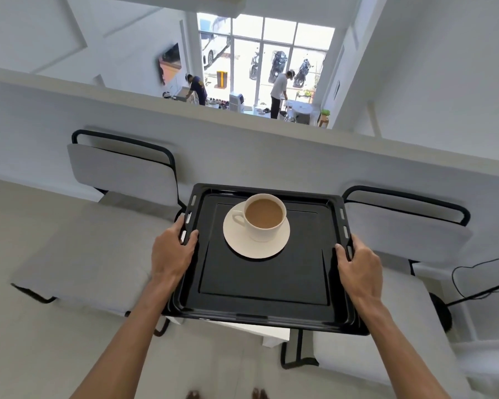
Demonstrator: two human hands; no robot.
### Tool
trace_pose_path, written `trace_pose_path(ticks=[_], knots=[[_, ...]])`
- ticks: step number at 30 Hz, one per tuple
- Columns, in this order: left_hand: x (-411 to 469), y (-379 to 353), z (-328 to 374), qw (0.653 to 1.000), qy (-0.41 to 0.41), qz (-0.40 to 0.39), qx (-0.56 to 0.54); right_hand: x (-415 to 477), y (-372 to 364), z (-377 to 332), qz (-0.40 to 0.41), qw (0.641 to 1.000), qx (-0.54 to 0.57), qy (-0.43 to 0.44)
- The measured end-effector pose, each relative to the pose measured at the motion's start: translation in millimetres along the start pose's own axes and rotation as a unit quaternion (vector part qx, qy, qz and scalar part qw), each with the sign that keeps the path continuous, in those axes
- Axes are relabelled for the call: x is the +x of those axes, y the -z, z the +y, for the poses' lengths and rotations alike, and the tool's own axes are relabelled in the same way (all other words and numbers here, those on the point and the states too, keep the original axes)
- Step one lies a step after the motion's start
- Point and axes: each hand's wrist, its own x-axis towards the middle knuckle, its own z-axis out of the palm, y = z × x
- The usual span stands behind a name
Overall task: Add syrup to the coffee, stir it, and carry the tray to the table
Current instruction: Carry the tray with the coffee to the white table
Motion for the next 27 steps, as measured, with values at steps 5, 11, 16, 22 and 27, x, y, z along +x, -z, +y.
trace_pose_path(ticks=[5, 11, 16, 22, 27], knots=[[35.4, 6.0, -25.1, 1.000, -0.007, -0.004, -0.009, -1.8, -26.7, -23.4, 0.017, 1.000, -0.005, -0.022], [77.0, 25.4, -56.6, 0.998, -0.024, -0.054, -0.020, -10.3, -64.9, -57.0, 0.027, 0.998, 0.002, -0.050], [99.6, 34.3, -78.6, 0.997, -0.035, -0.061, -0.021, -16.3, -86.5, -78.6, 0.042, 0.997, 0.005, -0.063], [113.4, 23.8, -98.6, 0.997, -0.006, -0.070, -0.010, -12.4, -106.6, -82.6, 0.041, 0.997, 0.007, -0.063], [117.2, 7.9, -108.4, 0.997, 0.024, -0.078, -0.014, -1.5, -121.9, -74.2, 0.043, 0.997, 0.001, -0.059]])
